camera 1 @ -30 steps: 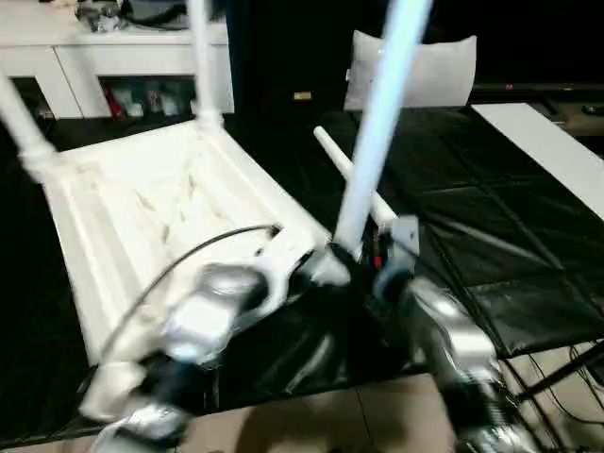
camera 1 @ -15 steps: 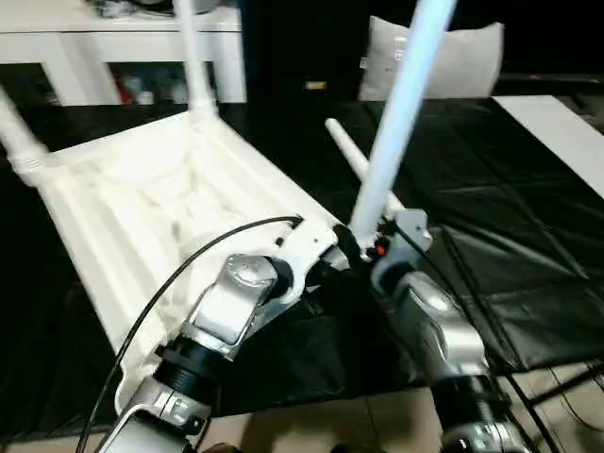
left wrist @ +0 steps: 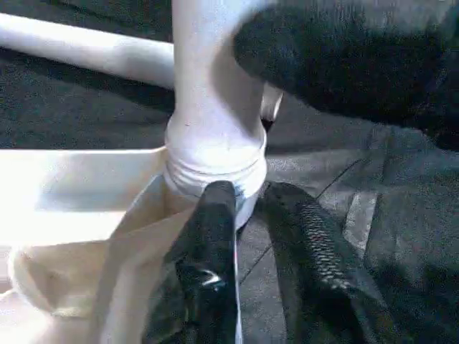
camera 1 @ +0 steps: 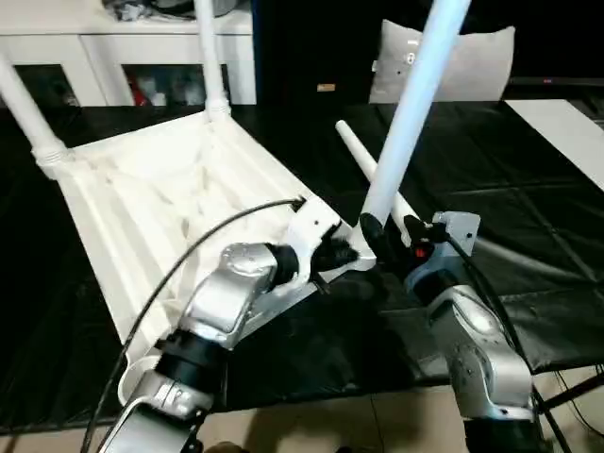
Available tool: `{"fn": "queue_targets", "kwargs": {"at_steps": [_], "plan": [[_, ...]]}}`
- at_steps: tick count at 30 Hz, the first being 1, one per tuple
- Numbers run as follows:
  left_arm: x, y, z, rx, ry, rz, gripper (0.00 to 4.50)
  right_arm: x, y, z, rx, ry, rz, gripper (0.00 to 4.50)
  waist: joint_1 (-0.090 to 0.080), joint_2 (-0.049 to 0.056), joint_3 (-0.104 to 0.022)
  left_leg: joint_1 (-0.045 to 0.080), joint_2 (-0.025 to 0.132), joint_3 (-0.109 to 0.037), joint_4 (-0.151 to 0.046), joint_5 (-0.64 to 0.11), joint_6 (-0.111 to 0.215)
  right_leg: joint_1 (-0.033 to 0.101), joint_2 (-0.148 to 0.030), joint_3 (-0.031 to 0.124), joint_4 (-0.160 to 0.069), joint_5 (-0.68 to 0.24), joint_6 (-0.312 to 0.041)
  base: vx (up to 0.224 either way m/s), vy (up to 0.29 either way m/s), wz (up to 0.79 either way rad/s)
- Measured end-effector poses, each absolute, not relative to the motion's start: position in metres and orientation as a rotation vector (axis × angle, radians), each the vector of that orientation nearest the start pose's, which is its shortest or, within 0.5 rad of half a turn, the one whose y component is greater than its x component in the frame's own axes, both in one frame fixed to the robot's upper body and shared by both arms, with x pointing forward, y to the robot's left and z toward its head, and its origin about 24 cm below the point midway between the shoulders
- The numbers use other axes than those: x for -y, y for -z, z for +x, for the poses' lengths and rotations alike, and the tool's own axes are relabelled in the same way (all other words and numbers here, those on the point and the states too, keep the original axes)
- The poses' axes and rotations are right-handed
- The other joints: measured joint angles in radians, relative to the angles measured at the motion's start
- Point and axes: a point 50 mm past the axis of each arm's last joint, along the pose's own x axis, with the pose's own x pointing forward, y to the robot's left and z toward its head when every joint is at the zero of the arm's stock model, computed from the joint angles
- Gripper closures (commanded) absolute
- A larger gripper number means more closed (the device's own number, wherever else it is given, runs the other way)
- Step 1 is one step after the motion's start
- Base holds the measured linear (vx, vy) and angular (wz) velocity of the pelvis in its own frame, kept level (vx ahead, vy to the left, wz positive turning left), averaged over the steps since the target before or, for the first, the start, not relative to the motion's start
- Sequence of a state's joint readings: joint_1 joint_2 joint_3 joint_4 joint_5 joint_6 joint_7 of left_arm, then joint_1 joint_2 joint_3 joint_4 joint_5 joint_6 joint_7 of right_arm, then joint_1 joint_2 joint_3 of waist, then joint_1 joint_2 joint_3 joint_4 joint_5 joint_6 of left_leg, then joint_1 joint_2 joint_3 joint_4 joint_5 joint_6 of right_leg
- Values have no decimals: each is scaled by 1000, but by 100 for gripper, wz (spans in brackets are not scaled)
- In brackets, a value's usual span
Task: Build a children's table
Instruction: Rotate leg to tighten, then rotate table base
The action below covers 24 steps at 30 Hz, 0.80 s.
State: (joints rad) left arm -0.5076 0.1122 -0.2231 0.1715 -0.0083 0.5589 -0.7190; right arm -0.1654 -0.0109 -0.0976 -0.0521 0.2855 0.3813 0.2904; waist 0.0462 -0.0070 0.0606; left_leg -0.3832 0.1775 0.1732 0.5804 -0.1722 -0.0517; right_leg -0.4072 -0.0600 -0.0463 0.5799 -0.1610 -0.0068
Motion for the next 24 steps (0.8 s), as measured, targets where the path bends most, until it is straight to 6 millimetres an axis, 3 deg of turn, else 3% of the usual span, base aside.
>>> {"fn": "queue_targets", "kwargs": {"at_steps": [3,6,10,14,18,20,24], "plan": [[-91,-86,303,-353,915,180,365,139,-57,271,-203,-372,244,0,-8,0,0,0,1,0,-1,0,0,-1,1,0,0,0,-1,0,0,0],[-134,-99,290,-400,823,266,379,133,-51,262,-286,-494,169,0,-18,0,0,0,2,0,-2,0,0,-1,2,-1,0,0,-1,0,0,0],[-182,-115,273,-512,681,415,411,115,-46,256,-350,-626,108,0,-14,0,0,1,2,0,-1,0,-1,0,2,0,0,-3,3,0,0,0],[-210,-126,268,-578,560,529,447,106,-44,255,-381,-684,80,0,-6,-4,1,2,0,0,2,0,0,3,1,1,0,-3,3,0,0,0],[-252,-141,258,-708,389,690,447,102,-37,255,-431,-701,29,0,-15,-11,3,2,0,-2,4,0,0,2,2,1,1,-3,3,0,0,0],[-259,-147,256,-722,347,719,447,104,-32,256,-466,-681,21,0,-12,-11,3,3,-1,-2,5,0,0,3,1,3,1,-3,3,0,0,0],[-258,-135,252,-777,378,709,447,99,-35,260,-454,-677,17,0,-10,-11,3,3,-2,-2,5,0,0,3,1,3,1,-3,3,0,0,0]]}}
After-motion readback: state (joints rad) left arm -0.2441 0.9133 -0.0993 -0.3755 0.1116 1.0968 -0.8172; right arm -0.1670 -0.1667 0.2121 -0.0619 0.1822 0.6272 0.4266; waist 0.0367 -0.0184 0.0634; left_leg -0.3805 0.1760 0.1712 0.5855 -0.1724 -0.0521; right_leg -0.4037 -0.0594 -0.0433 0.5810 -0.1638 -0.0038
